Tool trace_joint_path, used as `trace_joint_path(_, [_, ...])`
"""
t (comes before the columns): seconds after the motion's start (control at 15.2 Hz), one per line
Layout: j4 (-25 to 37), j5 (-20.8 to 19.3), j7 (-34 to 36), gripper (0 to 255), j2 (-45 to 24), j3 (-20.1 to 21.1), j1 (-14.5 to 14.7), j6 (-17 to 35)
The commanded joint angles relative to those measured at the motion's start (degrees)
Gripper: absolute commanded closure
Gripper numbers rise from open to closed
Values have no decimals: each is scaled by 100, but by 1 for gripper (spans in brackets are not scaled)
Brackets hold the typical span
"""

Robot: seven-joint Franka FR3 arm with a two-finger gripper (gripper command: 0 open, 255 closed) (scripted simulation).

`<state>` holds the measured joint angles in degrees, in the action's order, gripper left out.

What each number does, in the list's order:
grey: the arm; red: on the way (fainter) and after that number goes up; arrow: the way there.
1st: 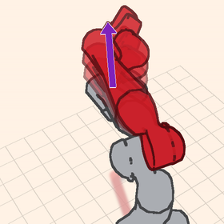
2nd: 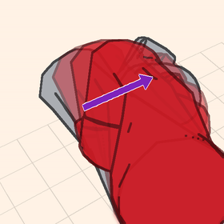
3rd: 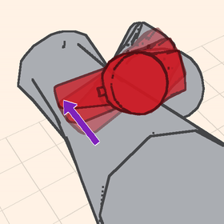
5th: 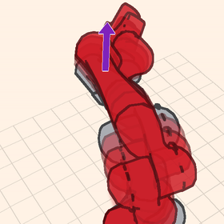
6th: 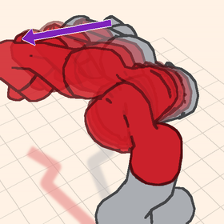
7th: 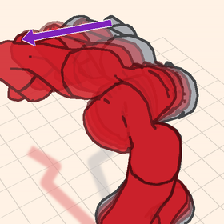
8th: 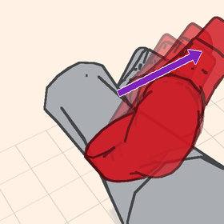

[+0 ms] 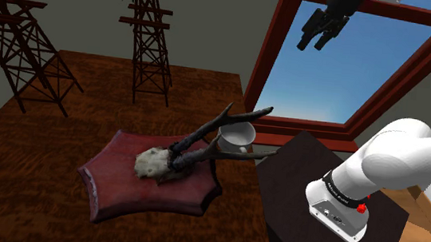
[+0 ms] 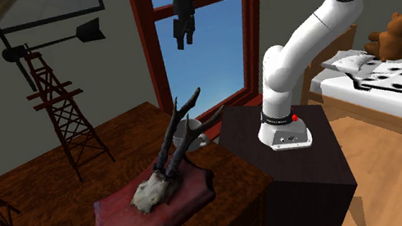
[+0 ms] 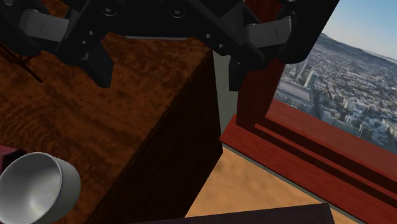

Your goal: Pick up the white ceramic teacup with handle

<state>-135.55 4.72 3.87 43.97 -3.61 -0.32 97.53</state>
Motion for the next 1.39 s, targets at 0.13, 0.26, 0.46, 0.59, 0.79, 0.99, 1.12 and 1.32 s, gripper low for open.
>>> trace_joint_path(0.13, [-310,102,227,0,115,227,62,203])
trace_joint_path(0.26, [-596,218,456,0,202,462,135,410])
trace_joint_path(0.46, [-978,411,803,0,274,828,266,735])
trace_joint_path(0.59, [-1200,550,1039,0,278,1081,365,963])
trace_joint_path(0.79, [-1479,770,1397,0,211,1477,527,1327])
trace_joint_path(0.99, [-1692,991,1765,0,48,1889,693,1721])
trace_joint_path(1.12, [-1794,1134,2013,0,-118,2174,797,2000])
trace_joint_path(1.32, [-1885,1326,2395,0,-451,2618,928,2442])
